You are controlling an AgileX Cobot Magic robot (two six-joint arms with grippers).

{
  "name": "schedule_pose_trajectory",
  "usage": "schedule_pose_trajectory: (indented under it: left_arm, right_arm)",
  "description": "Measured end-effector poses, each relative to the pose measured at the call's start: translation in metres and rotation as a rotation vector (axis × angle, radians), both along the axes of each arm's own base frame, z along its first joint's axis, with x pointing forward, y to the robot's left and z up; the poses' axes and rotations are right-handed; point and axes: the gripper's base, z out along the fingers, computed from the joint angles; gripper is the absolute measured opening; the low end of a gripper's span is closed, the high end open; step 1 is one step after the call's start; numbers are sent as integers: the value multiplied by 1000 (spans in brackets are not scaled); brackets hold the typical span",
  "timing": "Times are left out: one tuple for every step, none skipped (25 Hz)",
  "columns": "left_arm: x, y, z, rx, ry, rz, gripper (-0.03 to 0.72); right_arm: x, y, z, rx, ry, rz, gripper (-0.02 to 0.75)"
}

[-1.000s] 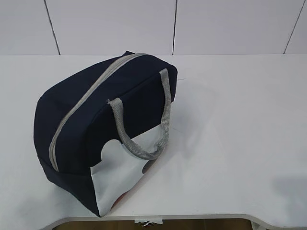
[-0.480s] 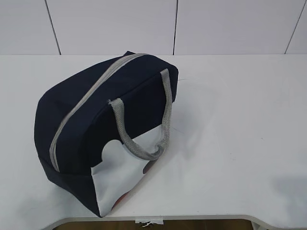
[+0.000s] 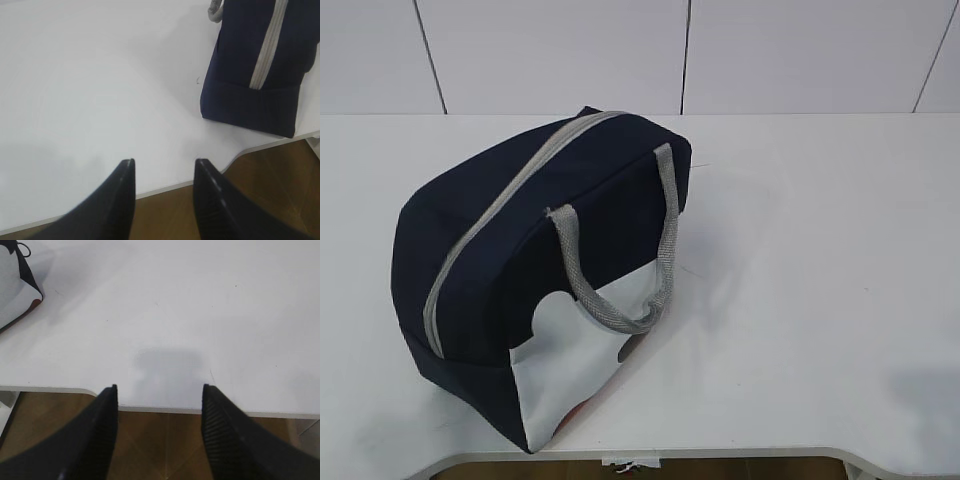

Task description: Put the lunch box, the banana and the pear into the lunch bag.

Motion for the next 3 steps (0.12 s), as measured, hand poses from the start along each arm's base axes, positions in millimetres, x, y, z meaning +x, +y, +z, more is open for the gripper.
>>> schedule_pose_trajectory:
  left_arm:
    - [0, 0, 0, 0, 0, 0, 289]
    - [0, 0, 0, 0, 0, 0, 288]
    - [0, 0, 0, 0, 0, 0, 286]
  right_arm:
    - [0, 0, 0, 1, 0, 1, 419]
    - [0, 0, 0, 1, 0, 1, 419]
    - [0, 0, 0, 1, 0, 1, 419]
